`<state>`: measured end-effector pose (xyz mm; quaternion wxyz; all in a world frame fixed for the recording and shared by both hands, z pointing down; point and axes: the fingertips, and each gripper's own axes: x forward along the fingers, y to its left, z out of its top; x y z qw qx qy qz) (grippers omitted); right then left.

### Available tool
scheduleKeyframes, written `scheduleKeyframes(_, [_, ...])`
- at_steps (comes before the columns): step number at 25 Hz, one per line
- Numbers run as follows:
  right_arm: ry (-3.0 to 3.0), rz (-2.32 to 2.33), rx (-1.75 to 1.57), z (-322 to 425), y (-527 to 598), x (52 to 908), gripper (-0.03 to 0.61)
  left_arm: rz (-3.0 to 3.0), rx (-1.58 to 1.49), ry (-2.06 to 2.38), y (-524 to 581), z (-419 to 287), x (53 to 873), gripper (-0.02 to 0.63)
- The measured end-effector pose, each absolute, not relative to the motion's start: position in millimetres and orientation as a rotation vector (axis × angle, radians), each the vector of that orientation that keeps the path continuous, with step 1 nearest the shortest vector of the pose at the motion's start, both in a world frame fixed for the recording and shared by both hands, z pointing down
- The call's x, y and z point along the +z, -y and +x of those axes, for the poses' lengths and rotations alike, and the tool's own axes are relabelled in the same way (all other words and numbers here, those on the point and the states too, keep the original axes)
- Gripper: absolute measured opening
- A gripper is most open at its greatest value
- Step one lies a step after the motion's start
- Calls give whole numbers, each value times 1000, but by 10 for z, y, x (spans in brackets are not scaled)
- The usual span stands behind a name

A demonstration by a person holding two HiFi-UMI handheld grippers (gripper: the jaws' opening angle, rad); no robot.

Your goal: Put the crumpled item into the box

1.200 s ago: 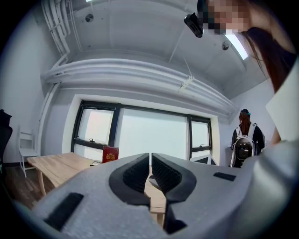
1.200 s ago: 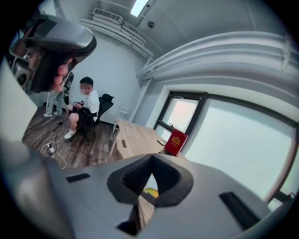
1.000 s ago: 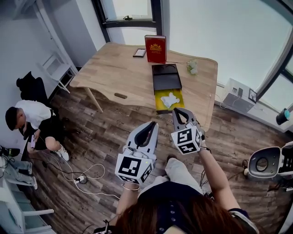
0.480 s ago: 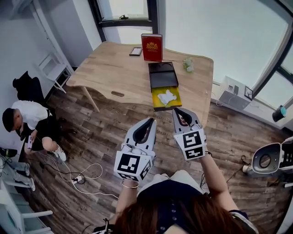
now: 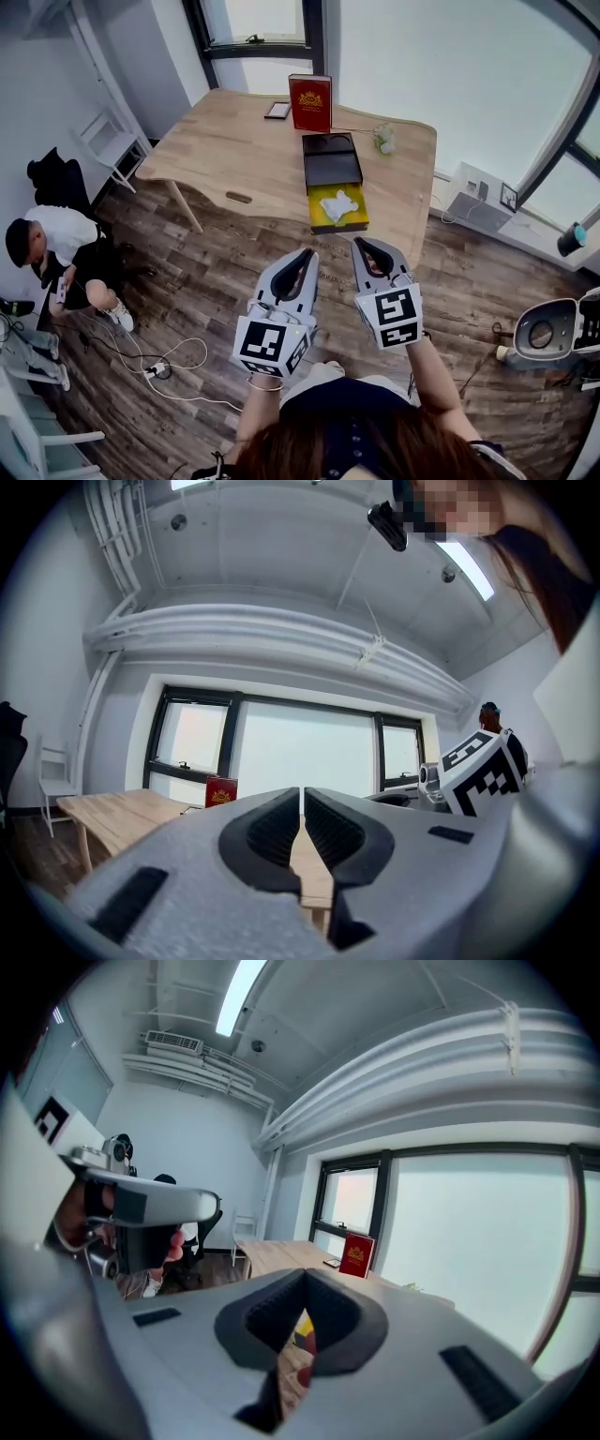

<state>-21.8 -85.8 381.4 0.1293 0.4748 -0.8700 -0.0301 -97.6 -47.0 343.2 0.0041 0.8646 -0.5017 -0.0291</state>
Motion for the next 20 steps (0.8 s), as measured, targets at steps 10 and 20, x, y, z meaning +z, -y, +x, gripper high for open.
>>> scheduleKeyframes(10, [2574,1415,-85,21,587,3586,25,2710,-80,1616,343,-749,3326,37])
scheduleKeyframes(20, [2609,1417,-106,262,301,3418,25,2698,-59,1642,171,-528,3312,37])
